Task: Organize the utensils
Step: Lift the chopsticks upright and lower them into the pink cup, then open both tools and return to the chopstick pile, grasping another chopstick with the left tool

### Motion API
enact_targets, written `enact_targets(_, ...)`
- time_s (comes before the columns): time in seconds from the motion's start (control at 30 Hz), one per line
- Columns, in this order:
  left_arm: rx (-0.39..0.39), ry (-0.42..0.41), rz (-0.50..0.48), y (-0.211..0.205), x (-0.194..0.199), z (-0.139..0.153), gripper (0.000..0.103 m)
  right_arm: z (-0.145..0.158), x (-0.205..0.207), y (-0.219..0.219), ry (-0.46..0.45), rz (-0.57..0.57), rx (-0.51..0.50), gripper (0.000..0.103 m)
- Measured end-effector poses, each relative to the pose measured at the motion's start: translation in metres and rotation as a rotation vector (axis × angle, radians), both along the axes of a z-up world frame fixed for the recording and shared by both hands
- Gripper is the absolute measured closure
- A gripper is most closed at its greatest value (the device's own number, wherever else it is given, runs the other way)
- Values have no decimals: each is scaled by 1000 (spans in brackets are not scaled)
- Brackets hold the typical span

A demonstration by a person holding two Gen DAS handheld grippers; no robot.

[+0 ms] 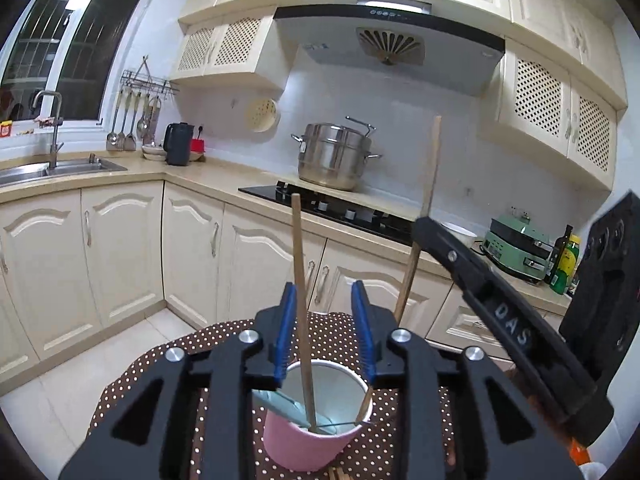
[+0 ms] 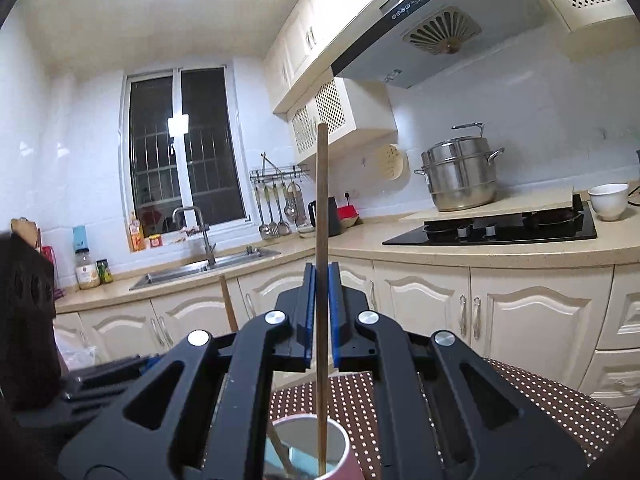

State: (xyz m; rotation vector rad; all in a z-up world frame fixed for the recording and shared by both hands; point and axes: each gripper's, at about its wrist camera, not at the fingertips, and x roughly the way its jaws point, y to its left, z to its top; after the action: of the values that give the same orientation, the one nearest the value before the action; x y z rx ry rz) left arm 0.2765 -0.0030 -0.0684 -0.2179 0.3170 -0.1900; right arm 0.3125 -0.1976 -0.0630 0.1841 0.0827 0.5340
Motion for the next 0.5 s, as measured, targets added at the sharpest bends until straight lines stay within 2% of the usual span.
enact_targets(0.07, -15, 1, 1, 3, -5, 2, 63, -1, -6, 0, 7, 4, -9, 96)
enact_targets(0.23, -18, -14, 10, 7, -18, 9, 52, -5, -21, 2, 20, 4, -50, 96)
enact_targets(0.5, 26, 15, 43, 8, -35, 10, 47, -14, -33, 10, 85, -11, -106, 96)
